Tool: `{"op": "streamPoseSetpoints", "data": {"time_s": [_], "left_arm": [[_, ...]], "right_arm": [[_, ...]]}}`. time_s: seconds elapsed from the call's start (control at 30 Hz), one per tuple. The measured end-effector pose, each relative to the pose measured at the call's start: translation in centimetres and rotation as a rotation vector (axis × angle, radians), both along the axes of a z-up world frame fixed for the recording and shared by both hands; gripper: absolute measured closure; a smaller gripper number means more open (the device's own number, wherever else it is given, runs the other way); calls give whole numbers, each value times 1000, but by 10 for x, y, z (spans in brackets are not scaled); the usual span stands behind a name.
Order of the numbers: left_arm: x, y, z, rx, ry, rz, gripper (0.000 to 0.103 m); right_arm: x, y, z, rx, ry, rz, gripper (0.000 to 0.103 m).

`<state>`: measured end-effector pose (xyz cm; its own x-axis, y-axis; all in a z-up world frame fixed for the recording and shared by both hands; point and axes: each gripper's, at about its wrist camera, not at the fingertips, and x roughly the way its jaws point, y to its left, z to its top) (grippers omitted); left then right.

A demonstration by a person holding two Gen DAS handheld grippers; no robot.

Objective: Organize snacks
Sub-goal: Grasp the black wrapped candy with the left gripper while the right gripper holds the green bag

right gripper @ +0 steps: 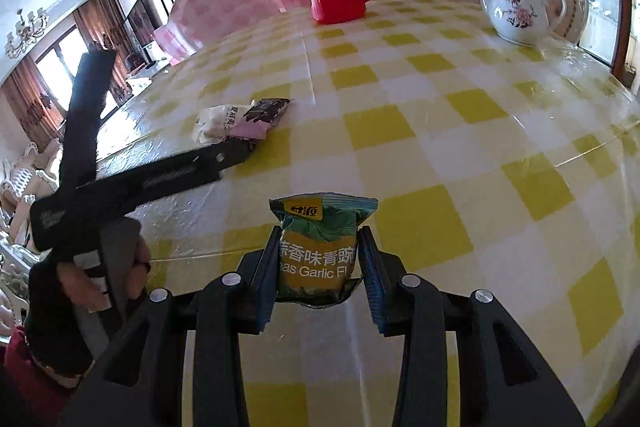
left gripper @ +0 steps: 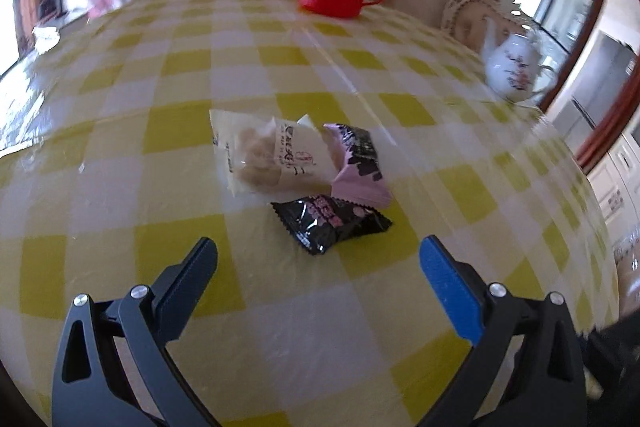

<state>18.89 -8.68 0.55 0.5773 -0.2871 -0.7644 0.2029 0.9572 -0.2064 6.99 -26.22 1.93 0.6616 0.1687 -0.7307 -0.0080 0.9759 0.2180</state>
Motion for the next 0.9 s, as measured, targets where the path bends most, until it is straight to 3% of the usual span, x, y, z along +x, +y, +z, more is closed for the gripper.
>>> {"op": "streamPoseSetpoints", "data": {"time_s": [0.2,0.5,0.57,0.63,0.7,0.77,0.8,0.9], "left_arm": [[10,-26,-4,118,12,105,2],[13,-37,-7,222,26,113,2],[12,-37,-7,215,18,114,8],[10,-39,-4,228,0,106,28],[8,-40,-2,227,-16,94,42],[7,-40,-1,213,-19,78,44],[7,-40,-1,211,-21,74,52],[4,-40,1,206,-30,49,59]], "right_arm": [[5,-12,-10,7,39,-42,66],[6,-14,-12,12,51,-49,65],[7,-13,-13,11,55,-45,65],[6,-12,-13,7,55,-41,65],[6,-12,-12,4,55,-38,65],[5,-12,-12,3,54,-37,65],[5,-12,-12,4,54,-36,65],[5,-12,-12,3,54,-36,65]]}}
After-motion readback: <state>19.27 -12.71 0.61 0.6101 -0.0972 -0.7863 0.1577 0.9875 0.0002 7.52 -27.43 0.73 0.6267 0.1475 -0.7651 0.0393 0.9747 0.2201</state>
